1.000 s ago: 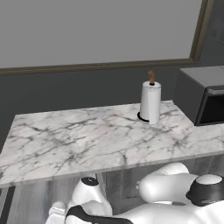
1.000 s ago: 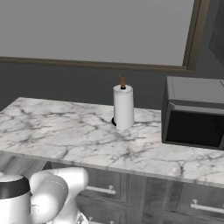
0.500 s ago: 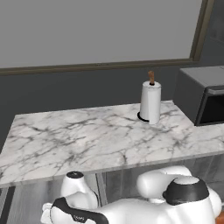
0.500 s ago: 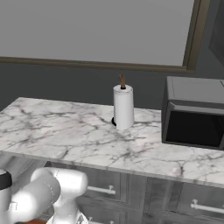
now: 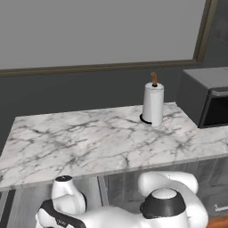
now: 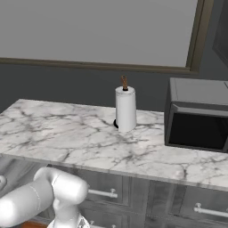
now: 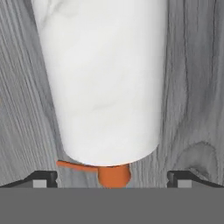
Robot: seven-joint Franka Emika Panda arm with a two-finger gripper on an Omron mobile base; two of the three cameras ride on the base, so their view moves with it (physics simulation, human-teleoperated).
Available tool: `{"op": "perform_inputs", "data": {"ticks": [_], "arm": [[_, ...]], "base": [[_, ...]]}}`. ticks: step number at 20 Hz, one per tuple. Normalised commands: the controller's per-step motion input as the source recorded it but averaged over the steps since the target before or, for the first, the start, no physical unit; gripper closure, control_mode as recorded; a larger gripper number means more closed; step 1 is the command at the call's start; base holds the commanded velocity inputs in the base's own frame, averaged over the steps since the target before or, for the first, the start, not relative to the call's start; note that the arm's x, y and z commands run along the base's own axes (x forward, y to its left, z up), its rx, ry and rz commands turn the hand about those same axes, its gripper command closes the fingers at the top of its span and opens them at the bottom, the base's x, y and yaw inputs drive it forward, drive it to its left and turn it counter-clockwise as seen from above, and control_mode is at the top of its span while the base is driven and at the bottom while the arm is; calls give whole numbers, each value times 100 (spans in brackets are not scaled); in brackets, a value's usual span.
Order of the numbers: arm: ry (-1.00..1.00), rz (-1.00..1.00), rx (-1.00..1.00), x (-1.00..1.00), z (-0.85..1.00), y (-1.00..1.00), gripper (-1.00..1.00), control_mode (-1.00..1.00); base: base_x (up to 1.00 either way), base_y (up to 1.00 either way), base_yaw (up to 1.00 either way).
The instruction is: Restock the sink supplies by placing the sponge and soap dispenser on the counter and next to the sink. Make sure the soap dispenser is upright.
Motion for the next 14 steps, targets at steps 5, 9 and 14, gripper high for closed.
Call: {"op": "perform_inputs", "data": {"ticks": [5, 9, 14], "arm": [[-1, 5, -5, 2, -38, 17, -100, -100], [-11, 0, -6, -21, -10, 20, -100, -100], [-9, -2, -3, -14, 0, 1, -100, -100]], "base": [[0, 0, 0], [0, 0, 0], [0, 0, 0]]}}
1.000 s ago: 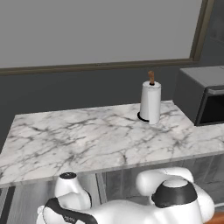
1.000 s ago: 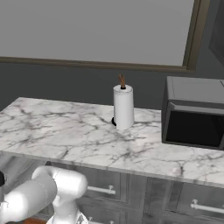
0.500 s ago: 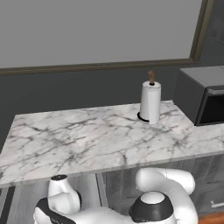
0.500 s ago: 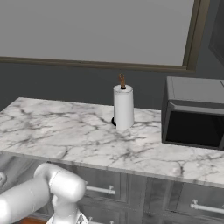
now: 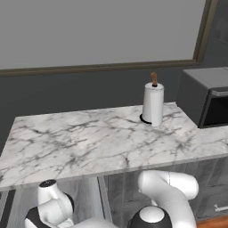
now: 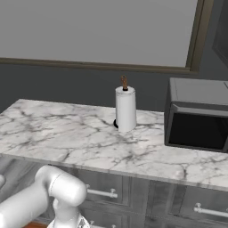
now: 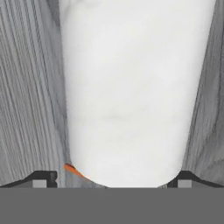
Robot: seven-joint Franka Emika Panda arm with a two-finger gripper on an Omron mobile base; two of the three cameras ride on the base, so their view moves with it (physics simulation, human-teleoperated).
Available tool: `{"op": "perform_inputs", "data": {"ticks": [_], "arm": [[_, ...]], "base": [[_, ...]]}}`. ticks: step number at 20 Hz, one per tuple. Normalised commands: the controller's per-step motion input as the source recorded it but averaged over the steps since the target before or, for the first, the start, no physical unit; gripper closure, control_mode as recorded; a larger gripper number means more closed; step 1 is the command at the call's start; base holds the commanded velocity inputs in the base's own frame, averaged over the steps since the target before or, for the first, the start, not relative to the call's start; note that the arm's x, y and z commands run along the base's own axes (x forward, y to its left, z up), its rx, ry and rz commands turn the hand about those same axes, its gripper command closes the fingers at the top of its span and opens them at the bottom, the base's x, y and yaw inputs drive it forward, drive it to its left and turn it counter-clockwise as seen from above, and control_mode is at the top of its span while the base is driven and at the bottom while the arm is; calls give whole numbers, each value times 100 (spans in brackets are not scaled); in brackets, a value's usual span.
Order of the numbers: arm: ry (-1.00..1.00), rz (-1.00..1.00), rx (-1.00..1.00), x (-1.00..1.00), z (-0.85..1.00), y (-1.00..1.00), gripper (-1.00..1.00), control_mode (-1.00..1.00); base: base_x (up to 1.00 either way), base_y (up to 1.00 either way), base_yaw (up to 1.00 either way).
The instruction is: Restock the sink supplies by placing the sponge and soap dispenser on the counter and next to the sink. Make sure the soap dispenser is upright.
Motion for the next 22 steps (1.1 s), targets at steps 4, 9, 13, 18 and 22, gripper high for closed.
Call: {"op": "perform_inputs", "data": {"ticks": [4, 9, 13, 18, 22], "arm": [[-5, -4, 0, -26, 0, -1, -100, -100], [0, -6, 0, -8, -10, -6, -100, -100], [0, -2, 0, 0, -8, -15, -100, -100], [0, 0, 0, 0, -4, -9, -100, -100], [-3, 0, 0, 7, -2, 0, -100, -100]], "base": [[0, 0, 0], [0, 0, 0], [0, 0, 0], [0, 0, 0], [0, 0, 0]]}}
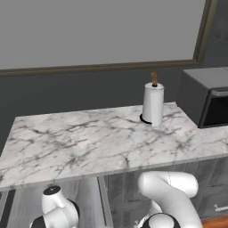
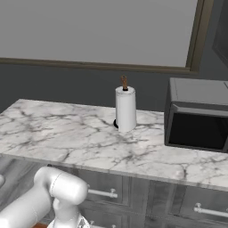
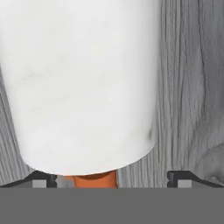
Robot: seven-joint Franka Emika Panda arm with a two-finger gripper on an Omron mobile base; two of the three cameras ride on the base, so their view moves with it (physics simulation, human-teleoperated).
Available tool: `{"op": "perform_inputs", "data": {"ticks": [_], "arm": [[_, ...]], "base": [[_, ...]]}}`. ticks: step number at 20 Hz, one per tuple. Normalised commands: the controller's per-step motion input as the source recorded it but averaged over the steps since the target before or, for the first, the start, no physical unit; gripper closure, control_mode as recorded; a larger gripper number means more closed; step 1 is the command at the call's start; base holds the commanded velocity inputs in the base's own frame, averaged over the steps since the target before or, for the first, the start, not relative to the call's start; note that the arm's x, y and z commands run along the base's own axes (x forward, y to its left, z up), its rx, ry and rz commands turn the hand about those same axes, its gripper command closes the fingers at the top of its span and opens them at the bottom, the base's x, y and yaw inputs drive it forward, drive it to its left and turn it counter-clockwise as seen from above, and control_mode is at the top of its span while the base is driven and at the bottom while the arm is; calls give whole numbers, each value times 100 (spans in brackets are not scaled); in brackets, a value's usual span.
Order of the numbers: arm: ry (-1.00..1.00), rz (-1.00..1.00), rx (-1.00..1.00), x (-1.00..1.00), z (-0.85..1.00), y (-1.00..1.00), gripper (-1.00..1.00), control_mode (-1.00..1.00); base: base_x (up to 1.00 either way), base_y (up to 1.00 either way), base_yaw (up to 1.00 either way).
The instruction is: Restock the sink supplies by placing the sponge and soap dispenser on the counter and next to the sink. Make sure the soap dispenser is upright.
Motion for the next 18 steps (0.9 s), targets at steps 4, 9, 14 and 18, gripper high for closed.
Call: {"op": "perform_inputs", "data": {"ticks": [4, 9, 14, 18], "arm": [[-3, 0, 0, 22, -5, 0, -100, -100], [-1, -1, 0, 14, -12, 0, -100, -100], [0, -1, 0, 0, -26, 2, -100, -100], [0, -4, 0, 0, -13, 0, -100, -100]], "base": [[0, 0, 0], [0, 0, 0], [0, 0, 0], [0, 0, 0]]}}
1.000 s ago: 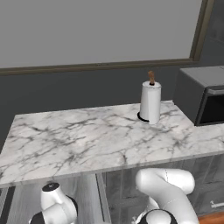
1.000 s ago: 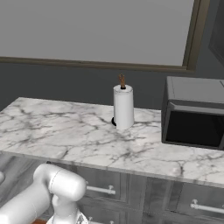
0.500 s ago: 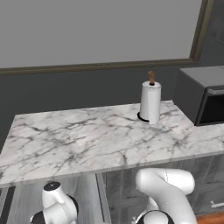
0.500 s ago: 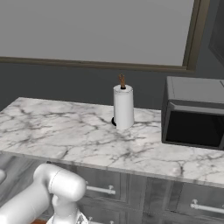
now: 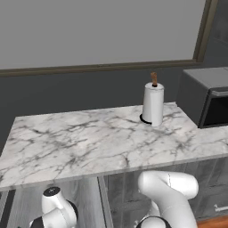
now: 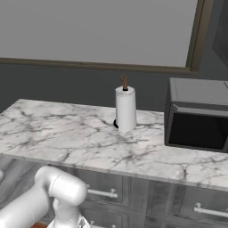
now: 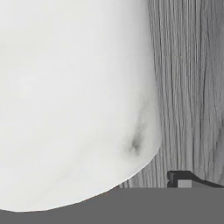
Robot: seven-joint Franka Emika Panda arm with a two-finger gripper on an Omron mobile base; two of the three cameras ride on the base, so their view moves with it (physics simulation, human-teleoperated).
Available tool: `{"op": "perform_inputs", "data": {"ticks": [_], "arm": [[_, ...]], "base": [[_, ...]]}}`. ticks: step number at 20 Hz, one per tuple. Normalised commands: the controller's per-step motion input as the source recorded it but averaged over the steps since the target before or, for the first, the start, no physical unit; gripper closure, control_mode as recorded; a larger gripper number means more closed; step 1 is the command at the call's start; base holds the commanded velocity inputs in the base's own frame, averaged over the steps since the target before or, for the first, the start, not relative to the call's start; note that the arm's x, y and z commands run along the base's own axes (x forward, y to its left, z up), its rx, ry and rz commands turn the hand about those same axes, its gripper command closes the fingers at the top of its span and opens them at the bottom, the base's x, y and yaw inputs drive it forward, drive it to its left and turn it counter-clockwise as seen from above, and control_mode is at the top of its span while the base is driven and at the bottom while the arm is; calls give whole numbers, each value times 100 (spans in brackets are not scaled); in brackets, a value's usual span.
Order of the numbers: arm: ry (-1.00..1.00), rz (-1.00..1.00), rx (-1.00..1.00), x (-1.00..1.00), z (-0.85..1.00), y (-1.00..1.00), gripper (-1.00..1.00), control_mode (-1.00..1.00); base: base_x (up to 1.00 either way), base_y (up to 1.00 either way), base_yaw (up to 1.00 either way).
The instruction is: Restock the sink supplies by placing the sponge and soap dispenser on the counter and next to the sink. Make sure the soap dispenser is upright.
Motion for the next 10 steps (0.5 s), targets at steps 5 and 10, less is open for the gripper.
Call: {"op": "perform_inputs", "data": {"ticks": [5, 10], "arm": [[0, -7, 0, 4, -3, 0, -100, -100], [0, -5, 0, 10, -8, 0, 100, -100]], "base": [[0, 0, 0], [0, 0, 0]]}}
